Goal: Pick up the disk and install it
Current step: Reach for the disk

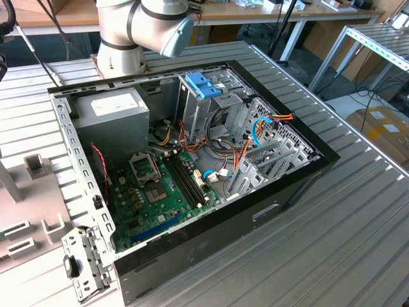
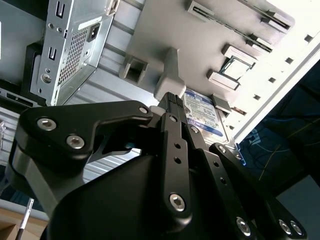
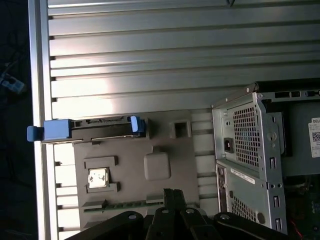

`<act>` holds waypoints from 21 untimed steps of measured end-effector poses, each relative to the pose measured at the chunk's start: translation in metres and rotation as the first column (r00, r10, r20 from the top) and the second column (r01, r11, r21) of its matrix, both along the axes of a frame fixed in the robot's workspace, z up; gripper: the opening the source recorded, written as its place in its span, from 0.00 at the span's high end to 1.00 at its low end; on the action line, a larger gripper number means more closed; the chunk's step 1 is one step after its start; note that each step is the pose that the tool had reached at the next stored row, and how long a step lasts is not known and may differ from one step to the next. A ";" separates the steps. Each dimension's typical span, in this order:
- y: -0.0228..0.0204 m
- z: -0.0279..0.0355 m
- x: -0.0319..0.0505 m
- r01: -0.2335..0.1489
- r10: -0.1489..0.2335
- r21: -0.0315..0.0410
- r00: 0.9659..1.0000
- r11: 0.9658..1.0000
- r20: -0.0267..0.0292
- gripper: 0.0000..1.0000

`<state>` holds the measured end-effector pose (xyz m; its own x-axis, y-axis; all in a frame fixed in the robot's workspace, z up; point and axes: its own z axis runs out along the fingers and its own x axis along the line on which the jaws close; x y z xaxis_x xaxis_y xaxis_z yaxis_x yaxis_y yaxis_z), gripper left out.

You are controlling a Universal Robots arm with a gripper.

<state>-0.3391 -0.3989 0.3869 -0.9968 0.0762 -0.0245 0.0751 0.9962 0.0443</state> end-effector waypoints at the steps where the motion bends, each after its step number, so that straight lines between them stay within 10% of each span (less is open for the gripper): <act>1: 0.0000 0.0000 -0.0008 0.000 0.000 0.000 1.000 1.000 0.000 0.89; 21: 0.0000 -0.0002 -0.0112 0.000 0.000 0.000 1.000 1.000 0.000 0.89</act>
